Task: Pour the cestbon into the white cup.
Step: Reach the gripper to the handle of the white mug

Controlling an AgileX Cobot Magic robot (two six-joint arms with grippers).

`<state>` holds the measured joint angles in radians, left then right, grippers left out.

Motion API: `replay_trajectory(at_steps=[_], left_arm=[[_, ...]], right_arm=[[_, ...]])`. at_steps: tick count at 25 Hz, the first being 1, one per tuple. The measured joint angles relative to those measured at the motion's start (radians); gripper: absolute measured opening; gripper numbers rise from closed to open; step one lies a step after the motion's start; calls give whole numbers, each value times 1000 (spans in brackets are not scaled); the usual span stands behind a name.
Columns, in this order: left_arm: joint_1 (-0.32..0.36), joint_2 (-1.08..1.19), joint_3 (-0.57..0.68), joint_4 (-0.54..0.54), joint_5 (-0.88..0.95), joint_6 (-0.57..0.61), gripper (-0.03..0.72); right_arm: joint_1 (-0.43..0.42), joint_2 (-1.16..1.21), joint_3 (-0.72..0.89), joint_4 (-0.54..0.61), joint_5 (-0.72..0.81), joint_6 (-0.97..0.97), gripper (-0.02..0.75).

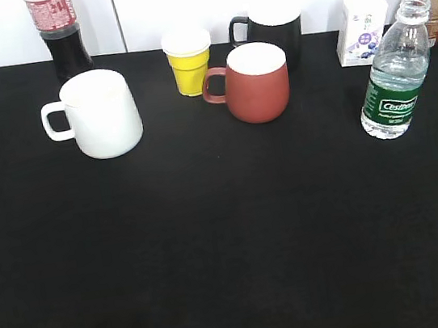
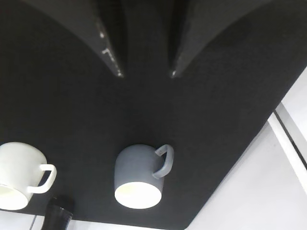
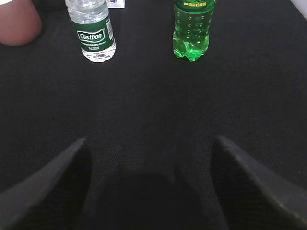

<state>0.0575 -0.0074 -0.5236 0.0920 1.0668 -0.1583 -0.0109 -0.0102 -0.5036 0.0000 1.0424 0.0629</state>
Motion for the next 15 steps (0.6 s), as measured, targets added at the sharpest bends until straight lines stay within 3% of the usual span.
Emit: replay_trajectory(at_steps=[8,10,11,13,15], left_arm=[[0,0,0,-1,0,0,246],[0,5,0,-2,0,0,354],[0,31,0,-4,-1,0,507],[0,87,-4,-19,-23,48,576],[0,181,-18,-92,-221,139,584]], right_arm=[[0,0,0,0,0,0,592],[0,0,0,0,0,0,592],[0,0,0,0,0,0,592],[0,0,0,0,0,0,592],[0,0,0,0,0,0,592]])
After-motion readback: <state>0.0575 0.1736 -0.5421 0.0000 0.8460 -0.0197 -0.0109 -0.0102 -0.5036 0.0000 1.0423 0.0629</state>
